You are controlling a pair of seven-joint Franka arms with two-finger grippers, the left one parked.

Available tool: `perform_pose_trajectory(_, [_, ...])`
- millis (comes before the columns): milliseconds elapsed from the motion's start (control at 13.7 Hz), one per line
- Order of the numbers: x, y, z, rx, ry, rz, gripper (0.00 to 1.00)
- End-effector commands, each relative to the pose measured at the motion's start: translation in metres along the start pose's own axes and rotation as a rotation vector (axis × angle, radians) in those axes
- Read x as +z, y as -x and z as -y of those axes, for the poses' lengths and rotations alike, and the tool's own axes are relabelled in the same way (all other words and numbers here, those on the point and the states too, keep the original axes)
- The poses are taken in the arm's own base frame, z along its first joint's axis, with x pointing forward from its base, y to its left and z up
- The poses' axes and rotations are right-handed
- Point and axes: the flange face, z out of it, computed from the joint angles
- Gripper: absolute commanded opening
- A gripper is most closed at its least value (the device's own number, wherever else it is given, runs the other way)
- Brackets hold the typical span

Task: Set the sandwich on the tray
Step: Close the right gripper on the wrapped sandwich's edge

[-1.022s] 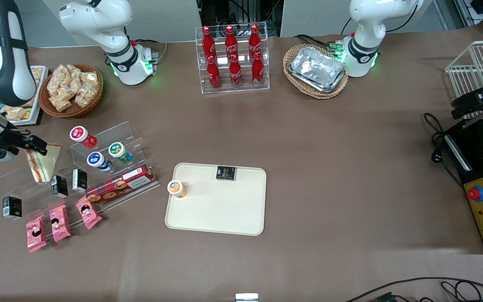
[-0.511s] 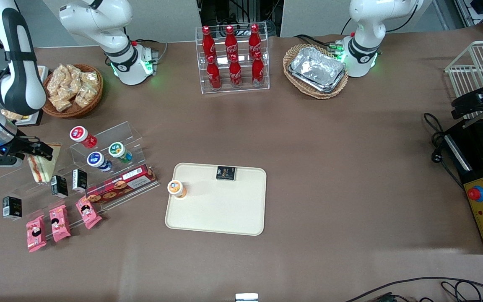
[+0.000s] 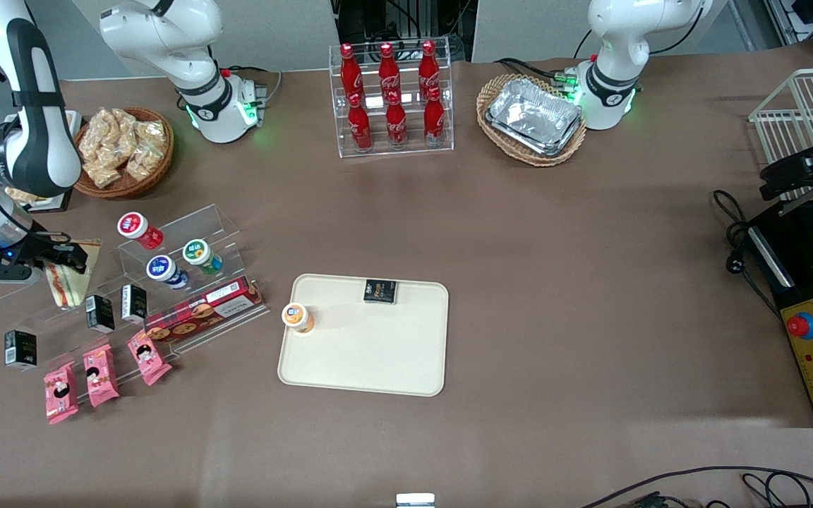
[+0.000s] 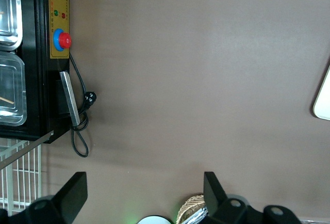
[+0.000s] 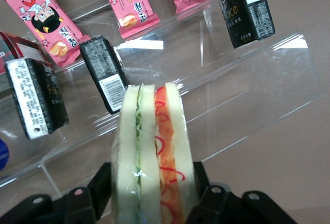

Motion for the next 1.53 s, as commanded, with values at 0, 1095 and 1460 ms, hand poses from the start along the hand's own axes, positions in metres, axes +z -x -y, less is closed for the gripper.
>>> perform_pose_trajectory(0, [-0.003,0.000,0.001,0.023,-0.010,-0.019,0.54])
perform_pose_trajectory(1095, [-0.137,-0.054,0.000,0.324,-0.090,0.020,0.29])
perform_pose_trajectory(1460, [-0.172,-0.073,0.075,0.652,-0.091,0.060,0.29])
